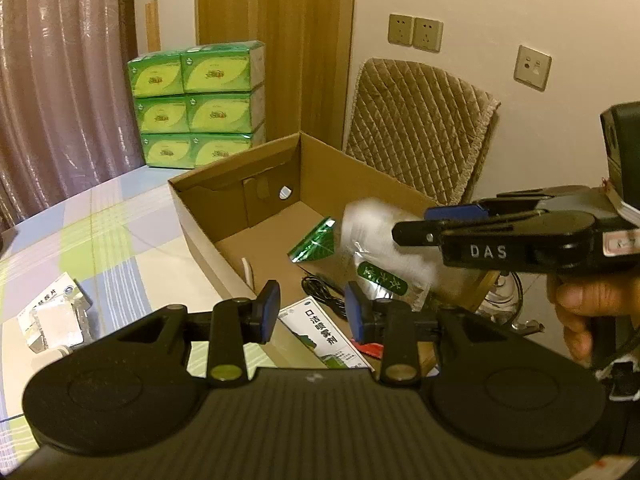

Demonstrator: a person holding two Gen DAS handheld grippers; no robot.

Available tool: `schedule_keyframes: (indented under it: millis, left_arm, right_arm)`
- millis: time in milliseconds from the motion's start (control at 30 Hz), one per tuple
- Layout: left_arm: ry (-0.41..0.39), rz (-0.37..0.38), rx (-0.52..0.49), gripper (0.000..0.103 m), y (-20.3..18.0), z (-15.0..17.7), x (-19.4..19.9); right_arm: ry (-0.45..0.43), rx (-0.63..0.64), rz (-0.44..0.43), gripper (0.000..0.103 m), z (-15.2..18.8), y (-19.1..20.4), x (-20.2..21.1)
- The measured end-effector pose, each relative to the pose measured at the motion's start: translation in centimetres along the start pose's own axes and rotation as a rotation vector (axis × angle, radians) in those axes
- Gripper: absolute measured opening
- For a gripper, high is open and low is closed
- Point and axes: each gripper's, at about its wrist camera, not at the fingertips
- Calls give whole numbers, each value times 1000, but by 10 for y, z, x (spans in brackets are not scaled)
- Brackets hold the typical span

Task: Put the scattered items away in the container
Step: 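Lower the ointment box and spoon into the cardboard box and open both grippers, then move both grippers back over the chargers and clear case on the table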

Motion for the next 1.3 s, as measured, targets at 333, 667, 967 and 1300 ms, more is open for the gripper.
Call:
schedule_keyframes:
  millis: [333,667,967,1300]
  left_arm:
    - [11,-20,9,33,13,10,11]
    - [-13,-33,19,50,10,13,41]
    - [-62,-77,11,80,1,17,83]
    - [-59,-199,37,97,23,59,134]
  right_arm:
    - [-32,-30,9,78,2,0,10]
    - [-35,-46,23,78,5,11,34]
    - [-56,-46,3,78,7,28,68]
    - [-54,-6,-78,78,19,65,88]
Point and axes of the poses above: each gripper's, at about its wrist camera, not at the fingertips, and x roughly against the way its jaws point, y to its left, z to its underside, and after that the axes turned 3 degrees about x, right-handed
